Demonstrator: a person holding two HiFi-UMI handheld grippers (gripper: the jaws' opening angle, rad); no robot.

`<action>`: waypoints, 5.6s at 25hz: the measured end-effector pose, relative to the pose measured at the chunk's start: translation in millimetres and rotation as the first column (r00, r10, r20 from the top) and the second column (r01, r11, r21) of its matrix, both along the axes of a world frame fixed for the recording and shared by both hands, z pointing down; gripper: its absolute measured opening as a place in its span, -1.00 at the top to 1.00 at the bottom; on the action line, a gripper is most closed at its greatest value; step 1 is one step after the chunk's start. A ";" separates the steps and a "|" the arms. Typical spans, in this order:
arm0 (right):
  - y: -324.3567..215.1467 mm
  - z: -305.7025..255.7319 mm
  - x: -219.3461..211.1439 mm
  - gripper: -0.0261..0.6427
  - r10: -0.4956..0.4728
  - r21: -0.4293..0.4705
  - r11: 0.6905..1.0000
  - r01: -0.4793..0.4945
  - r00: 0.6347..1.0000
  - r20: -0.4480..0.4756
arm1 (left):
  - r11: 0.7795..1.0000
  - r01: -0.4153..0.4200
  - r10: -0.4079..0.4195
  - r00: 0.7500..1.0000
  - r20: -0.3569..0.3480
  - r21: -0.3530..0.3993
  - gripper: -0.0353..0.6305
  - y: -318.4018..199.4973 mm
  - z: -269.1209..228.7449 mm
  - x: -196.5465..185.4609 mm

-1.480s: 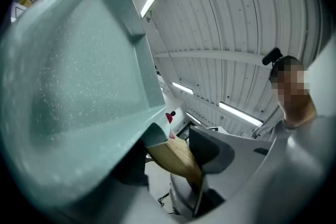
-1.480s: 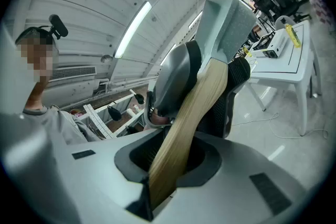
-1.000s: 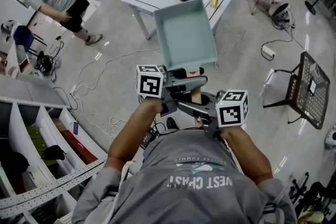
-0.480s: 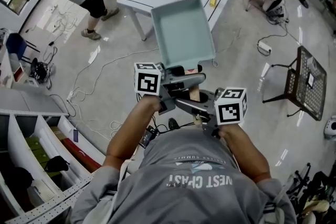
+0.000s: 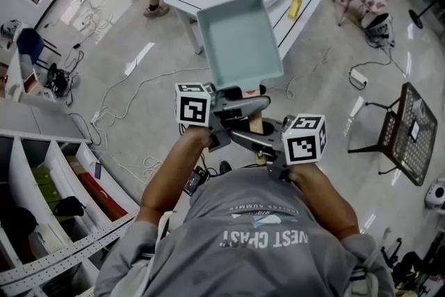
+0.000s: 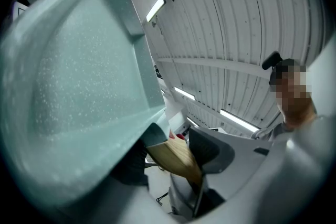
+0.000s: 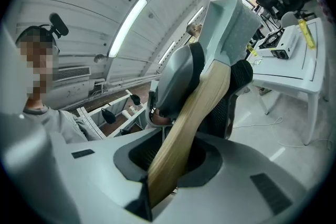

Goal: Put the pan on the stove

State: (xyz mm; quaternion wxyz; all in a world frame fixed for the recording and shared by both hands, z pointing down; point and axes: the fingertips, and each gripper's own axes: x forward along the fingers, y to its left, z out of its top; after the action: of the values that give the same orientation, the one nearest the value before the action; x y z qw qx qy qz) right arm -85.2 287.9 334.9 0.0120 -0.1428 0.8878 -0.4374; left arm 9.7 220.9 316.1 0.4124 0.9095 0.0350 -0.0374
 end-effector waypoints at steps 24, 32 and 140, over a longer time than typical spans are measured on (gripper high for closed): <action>-45.5 4.2 68.0 0.67 -0.224 0.016 0.975 0.223 0.975 0.009 | 0.974 0.228 -0.228 0.974 0.013 0.019 0.23 -64.6 3.0 50.6; -59.3 12.4 92.0 0.67 -0.238 -0.002 0.971 0.238 0.971 0.023 | 0.970 0.242 -0.242 0.970 0.024 0.003 0.23 -79.9 14.0 73.8; -570.9 117.6 85.0 0.67 0.105 -0.226 0.972 -0.069 0.983 0.151 | 0.965 -0.058 0.097 0.985 0.140 -0.257 0.23 -560.6 152.4 88.2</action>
State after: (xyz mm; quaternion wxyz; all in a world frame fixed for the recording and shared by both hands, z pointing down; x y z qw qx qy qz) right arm -0.2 -283.0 452.5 0.0874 -0.1462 0.8230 -0.5419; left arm 97.9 -339.7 468.5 0.5271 0.8480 0.0342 0.0440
